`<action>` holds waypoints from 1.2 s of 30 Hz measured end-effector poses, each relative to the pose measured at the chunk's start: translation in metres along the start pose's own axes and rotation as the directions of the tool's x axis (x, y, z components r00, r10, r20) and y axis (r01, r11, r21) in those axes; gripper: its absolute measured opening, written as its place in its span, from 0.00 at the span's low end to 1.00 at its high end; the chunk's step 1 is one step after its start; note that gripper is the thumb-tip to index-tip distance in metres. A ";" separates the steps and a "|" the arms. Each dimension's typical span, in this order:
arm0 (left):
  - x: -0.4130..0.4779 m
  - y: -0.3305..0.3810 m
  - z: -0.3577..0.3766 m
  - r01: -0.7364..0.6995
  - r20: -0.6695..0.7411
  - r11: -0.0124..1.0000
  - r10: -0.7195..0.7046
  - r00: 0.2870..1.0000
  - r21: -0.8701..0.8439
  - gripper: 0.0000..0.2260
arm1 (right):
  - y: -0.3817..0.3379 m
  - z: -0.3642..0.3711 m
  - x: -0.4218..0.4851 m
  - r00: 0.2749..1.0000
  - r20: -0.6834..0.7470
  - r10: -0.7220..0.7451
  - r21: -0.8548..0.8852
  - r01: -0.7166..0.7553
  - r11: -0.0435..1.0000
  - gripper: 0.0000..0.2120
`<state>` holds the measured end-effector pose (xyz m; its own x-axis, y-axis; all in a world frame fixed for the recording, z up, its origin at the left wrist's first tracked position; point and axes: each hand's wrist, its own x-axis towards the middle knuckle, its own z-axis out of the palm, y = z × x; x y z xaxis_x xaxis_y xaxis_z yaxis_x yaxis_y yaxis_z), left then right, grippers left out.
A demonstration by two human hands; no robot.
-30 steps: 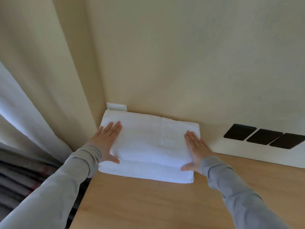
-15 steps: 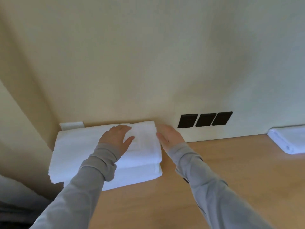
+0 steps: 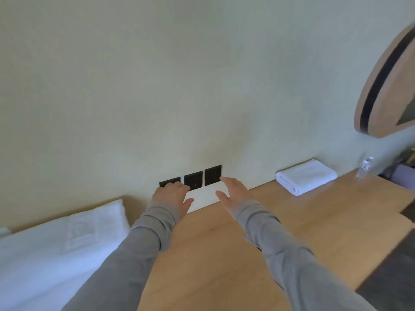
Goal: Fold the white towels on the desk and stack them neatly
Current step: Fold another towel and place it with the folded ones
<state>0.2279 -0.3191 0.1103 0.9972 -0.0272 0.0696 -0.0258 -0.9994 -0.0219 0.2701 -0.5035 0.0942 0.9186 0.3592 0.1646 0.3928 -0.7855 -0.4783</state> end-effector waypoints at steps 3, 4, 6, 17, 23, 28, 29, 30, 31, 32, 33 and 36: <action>0.011 0.071 -0.009 -0.083 0.015 0.996 0.083 0.996 0.016 0.21 | 0.057 -0.055 -0.027 0.998 -0.030 0.048 -0.023 -0.048 0.999 0.24; 0.015 0.093 -0.011 -0.107 0.014 0.994 0.107 0.994 0.023 0.21 | 0.077 -0.074 -0.037 0.996 -0.049 0.071 -0.032 -0.073 0.997 0.24; 0.026 0.137 -0.014 -0.139 -0.004 0.990 0.140 0.990 0.034 0.21 | 0.119 -0.112 -0.058 0.990 -0.082 0.116 -0.056 -0.120 0.991 0.24; 0.099 0.372 -0.036 -0.406 -0.155 0.913 0.395 0.906 -0.044 0.20 | 0.293 -0.231 -0.160 0.879 -0.255 0.402 -0.092 -0.436 0.895 0.26; 0.160 0.444 -0.028 -0.459 -0.170 0.883 0.470 0.866 0.103 0.19 | 0.370 -0.265 -0.154 0.869 -0.247 0.429 -0.184 -0.477 0.859 0.28; 0.239 0.475 -0.002 -0.419 -0.183 0.902 0.432 0.883 0.106 0.19 | 0.429 -0.278 -0.086 0.897 -0.223 0.382 -0.205 -0.426 0.881 0.27; 0.256 0.478 0.004 -0.404 -0.178 0.910 0.415 0.892 0.093 0.19 | 0.439 -0.279 -0.069 0.903 -0.207 0.376 -0.198 -0.415 0.888 0.27; 0.274 0.481 0.010 -0.388 -0.177 0.918 0.397 0.901 0.081 0.19 | 0.450 -0.280 -0.052 0.911 -0.195 0.363 -0.200 -0.399 0.895 0.26; 0.290 0.484 0.015 -0.374 -0.174 0.925 0.381 0.908 0.072 0.19 | 0.461 -0.281 -0.036 0.922 -0.186 0.340 -0.219 -0.376 0.900 0.26; 0.304 0.486 0.019 -0.364 -0.167 0.929 0.369 0.914 0.064 0.19 | 0.471 -0.281 -0.022 0.929 -0.180 0.322 -0.242 -0.360 0.901 0.25; 0.316 0.487 0.022 -0.355 -0.161 0.933 0.360 0.919 0.056 0.19 | 0.481 -0.282 -0.008 0.933 -0.174 0.316 -0.253 -0.352 0.901 0.25; 0.343 0.488 0.036 -0.324 -0.153 0.945 0.325 0.933 0.031 0.19 | 0.508 -0.278 0.031 0.935 -0.139 0.326 -0.201 -0.349 0.915 0.25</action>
<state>0.5595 -0.8157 0.0872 0.9114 -0.3536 0.2105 -0.3456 -0.9354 -0.0747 0.5102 -1.0314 0.0961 0.9929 0.0097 0.1182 0.0475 -0.9457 -0.3217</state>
